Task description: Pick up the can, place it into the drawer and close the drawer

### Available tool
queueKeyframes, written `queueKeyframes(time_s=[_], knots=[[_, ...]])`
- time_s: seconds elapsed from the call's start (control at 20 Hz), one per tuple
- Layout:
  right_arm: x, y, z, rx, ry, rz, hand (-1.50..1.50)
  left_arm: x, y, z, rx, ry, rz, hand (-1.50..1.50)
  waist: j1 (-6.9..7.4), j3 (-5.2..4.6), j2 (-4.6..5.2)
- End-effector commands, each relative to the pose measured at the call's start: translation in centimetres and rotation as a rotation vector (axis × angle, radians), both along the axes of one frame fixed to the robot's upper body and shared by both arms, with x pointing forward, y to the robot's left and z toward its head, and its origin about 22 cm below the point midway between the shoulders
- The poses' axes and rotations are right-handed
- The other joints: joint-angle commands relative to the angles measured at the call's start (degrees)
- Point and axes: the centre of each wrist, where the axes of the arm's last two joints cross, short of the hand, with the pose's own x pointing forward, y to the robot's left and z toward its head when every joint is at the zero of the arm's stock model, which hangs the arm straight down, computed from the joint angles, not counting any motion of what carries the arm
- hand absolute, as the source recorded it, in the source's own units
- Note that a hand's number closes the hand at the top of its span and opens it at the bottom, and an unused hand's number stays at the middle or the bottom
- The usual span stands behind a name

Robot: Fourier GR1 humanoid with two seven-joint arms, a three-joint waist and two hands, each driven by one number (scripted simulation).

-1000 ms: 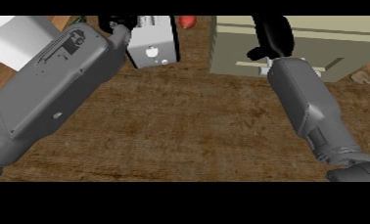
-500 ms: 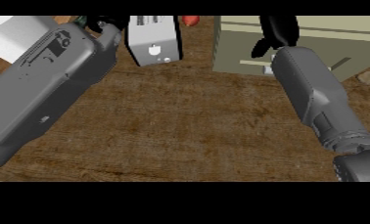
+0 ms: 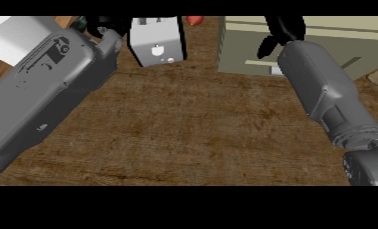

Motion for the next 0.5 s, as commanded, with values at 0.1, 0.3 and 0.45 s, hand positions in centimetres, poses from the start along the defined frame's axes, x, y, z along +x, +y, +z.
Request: queueKeyframes(time_s=[0.1,0.3,0.45], knots=[[0.8,3.4,2.7,0.455,-0.005,0.065,-1.50,-0.1,0.3,-0.3,0.009,-0.008,0.003,-1.50,1.08,-0.32,-0.40],[1.2,0.8,3.9,0.588,-0.027,0.071,-1.50,-0.8,0.6,-0.1,-0.011,0.002,-0.013,-1.50,0.95,-0.54,-0.90],[0.8,1.1,2.3,0.626,-0.014,0.079,-1.50,-0.7,1.1,-0.5,0.011,0.000,0.000,-1.50,0.88,-0.60,-0.51]])
